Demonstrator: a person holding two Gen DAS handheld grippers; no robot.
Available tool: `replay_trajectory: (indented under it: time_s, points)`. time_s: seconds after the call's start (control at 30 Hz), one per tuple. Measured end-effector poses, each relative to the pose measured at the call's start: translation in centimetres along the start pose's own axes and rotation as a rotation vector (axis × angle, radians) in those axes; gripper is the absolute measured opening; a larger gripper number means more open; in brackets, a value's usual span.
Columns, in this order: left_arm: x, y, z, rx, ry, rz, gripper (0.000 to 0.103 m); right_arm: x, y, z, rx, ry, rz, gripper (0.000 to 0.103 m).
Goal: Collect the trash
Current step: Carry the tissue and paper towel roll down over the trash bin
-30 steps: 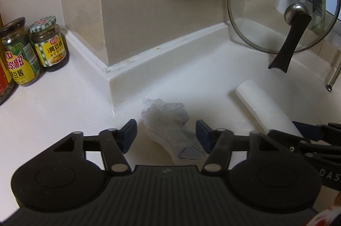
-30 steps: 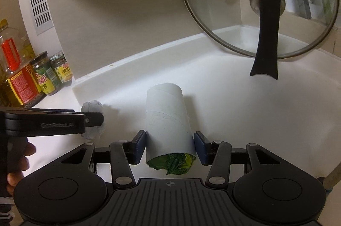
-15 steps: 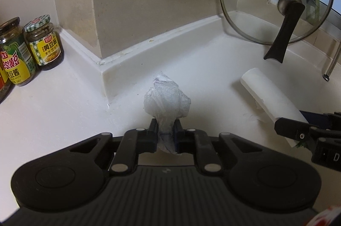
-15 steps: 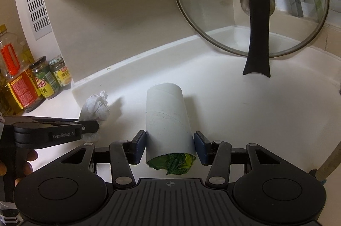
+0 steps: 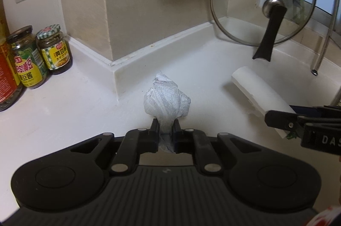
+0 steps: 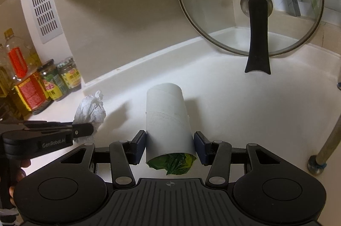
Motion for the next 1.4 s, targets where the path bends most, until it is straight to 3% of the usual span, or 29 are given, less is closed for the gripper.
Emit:
replay_trajectory:
  time_s: [0.53,0.83,1.13,1.4]
  points:
    - [0.6,-2.4,15.1,0.061,0.006,0.046,0.01,-3.7,-1.7,11.8,0.024,0.118,-0.04,0.049]
    - [1.9,-6.6,24.5,0.057,0.05,0.085,0.01,-8.2,-5.2,19.4,-0.029,0.281,-0.033,0.049]
    - [1.4,-11.8,30.8,-0.022,0.138,0.134,0.01,-11.9,-10.5,23.2,-0.146,0.394,-0.006,0.049]
    - [0.7,-16.3,31.7,-0.139,0.157,0.151,0.01,-12.9,-15.0,22.8,-0.28,0.39,0.01,0.049]
Point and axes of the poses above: each gripper's, at about its wrist camera, not at the fingertips, and z roughly against the way its jaws point, x to its right, y to its top, the point moved 1 cm from there along -z, roughly the way its jaws point, and after that the axes turned 15 degrees about x, right-handed, at the moved point
